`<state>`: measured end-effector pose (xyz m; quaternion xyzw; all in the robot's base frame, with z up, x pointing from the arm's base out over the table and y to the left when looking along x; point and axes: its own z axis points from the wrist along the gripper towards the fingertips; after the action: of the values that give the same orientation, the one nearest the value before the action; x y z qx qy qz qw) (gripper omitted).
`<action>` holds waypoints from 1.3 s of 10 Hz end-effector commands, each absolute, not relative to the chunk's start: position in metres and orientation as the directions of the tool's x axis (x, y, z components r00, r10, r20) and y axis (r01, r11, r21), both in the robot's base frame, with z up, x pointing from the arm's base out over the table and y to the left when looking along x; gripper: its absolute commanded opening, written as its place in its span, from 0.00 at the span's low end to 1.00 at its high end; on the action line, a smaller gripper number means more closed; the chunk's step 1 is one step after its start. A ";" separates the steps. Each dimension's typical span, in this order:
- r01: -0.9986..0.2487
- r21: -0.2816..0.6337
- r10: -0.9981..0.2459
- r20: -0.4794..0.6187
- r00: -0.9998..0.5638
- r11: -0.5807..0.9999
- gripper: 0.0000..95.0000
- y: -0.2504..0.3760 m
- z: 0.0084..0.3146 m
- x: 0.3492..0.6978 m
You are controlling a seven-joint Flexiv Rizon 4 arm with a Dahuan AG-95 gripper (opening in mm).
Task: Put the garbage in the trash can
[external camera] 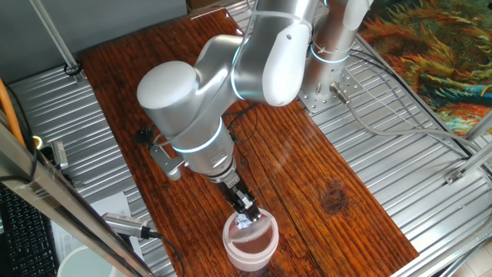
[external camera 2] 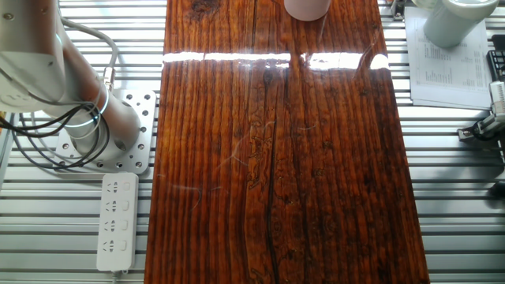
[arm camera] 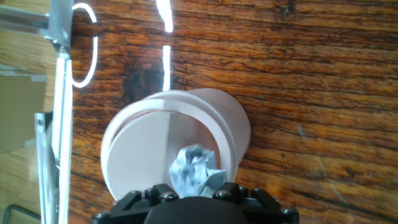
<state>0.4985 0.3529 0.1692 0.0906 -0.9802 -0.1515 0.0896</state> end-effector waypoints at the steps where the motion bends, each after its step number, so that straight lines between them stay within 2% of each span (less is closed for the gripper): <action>1: -0.152 0.314 -0.206 0.145 -0.968 0.937 0.00 0.352 0.168 0.498; 5: -0.155 0.314 -0.207 0.139 -0.968 0.937 0.00 0.350 0.159 0.499; 9: -0.156 0.317 -0.209 0.141 -0.968 0.936 0.00 0.353 0.165 0.501; 11: -0.166 0.324 -0.220 0.138 -0.966 0.932 0.40 0.353 0.167 0.500; 13: -0.170 0.325 -0.224 0.136 -0.965 0.930 0.40 0.353 0.167 0.501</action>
<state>0.5003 0.3528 0.1669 0.0994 -0.9789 -0.1567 0.0857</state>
